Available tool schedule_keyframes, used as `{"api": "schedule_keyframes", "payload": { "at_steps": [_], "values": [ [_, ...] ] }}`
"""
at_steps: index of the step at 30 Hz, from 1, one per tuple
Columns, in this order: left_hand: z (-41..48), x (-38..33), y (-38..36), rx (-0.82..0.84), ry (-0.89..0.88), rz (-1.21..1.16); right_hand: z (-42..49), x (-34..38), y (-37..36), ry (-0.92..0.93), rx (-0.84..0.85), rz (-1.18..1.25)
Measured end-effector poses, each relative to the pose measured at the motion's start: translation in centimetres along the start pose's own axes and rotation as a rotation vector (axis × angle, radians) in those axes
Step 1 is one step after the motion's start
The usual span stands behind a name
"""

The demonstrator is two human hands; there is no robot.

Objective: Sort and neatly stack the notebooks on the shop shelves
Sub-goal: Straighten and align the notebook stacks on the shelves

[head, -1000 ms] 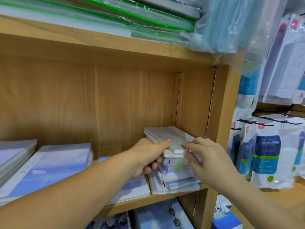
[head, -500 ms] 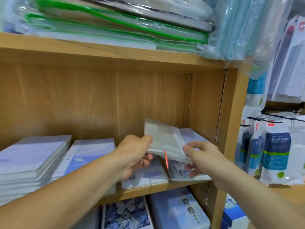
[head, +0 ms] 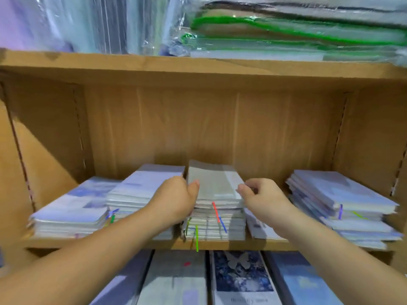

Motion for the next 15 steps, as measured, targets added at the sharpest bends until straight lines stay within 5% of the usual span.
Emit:
{"api": "schedule_keyframes", "payload": {
  "at_steps": [4, 11, 15],
  "values": [
    [0.2, -0.1, 0.0, 0.011, -0.058, 0.026, 0.3, 0.0, 0.0, 0.06, -0.007, -0.06],
    [-2.8, 4.1, -0.8, 0.227, -0.07, -0.061, -1.3, -2.7, -0.4, 0.03, 0.224, 0.162],
    [-2.9, 4.7, -1.8, 0.184, -0.077, -0.185, -1.1, -3.4, -1.4, 0.026, 0.191, 0.236]
  ]
}}
Point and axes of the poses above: each hand's wrist, its own z-axis towards the middle knuckle, its own y-axis out of the back of the hand, x = y × z, the point moved 1 cm from there along z, towards the middle knuckle, and after that the axes turned 1 degree about -z, right-handed, at the moved point
